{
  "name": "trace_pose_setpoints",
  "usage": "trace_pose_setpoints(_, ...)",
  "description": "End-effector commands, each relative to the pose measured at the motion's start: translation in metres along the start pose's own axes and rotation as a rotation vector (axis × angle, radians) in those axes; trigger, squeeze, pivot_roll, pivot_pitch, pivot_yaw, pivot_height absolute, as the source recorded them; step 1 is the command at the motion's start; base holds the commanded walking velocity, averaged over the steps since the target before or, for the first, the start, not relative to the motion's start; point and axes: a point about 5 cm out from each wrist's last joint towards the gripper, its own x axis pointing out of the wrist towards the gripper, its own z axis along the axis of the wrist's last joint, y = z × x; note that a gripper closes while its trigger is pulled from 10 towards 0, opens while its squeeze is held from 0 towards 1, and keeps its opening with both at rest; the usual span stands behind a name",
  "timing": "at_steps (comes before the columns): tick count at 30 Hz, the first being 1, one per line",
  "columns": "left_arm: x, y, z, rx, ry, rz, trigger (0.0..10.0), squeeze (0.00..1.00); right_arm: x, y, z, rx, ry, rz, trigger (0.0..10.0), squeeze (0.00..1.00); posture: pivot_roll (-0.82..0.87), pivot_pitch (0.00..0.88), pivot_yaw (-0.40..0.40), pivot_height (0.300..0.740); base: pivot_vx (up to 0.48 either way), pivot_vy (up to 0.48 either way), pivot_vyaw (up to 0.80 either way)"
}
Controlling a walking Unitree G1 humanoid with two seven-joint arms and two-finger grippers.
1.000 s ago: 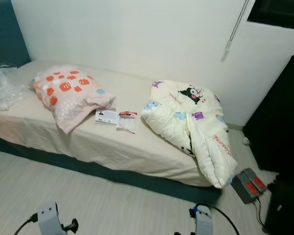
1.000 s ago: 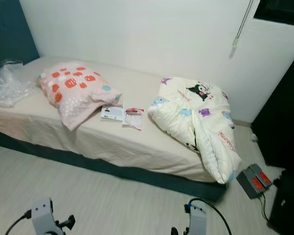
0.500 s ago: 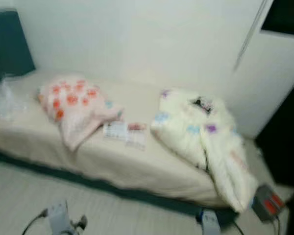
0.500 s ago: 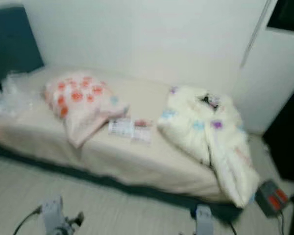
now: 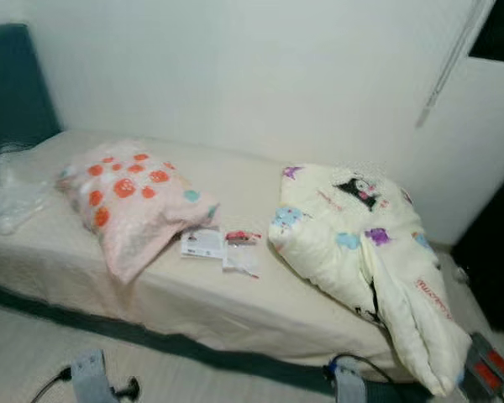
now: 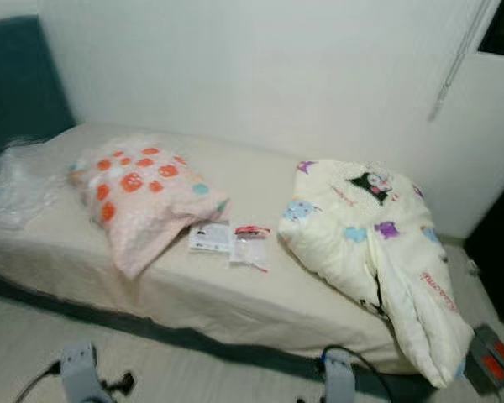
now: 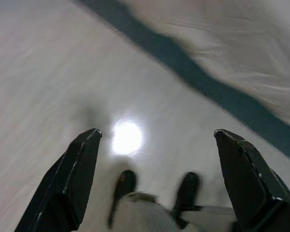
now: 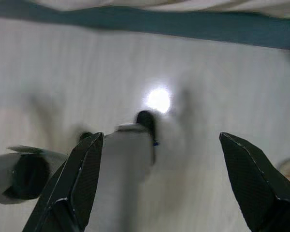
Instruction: Clean up the room
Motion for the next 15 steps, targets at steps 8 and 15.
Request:
trace_pose_setpoints(8, -0.0019, 0.0058, -0.0059, 0.023, 0.025, 0.008, 10.0, 0.0, 0.0022, 0.0087, 0.007, 0.009, -0.031, 0.015, 10.0, 0.0, 0.01, 0.002, -0.082, 0.74, 0.0, -0.119, -0.28)
trace_pose_setpoints(15, -0.0019, 0.0062, -0.0064, 0.037, 0.028, 0.03, 10.0, 0.0, 0.0027, 0.0106, 0.0085, 0.004, -0.032, 0.022, 10.0, 0.0, 0.02, 0.0, -0.085, 0.74, 0.0, -0.469, 0.0)
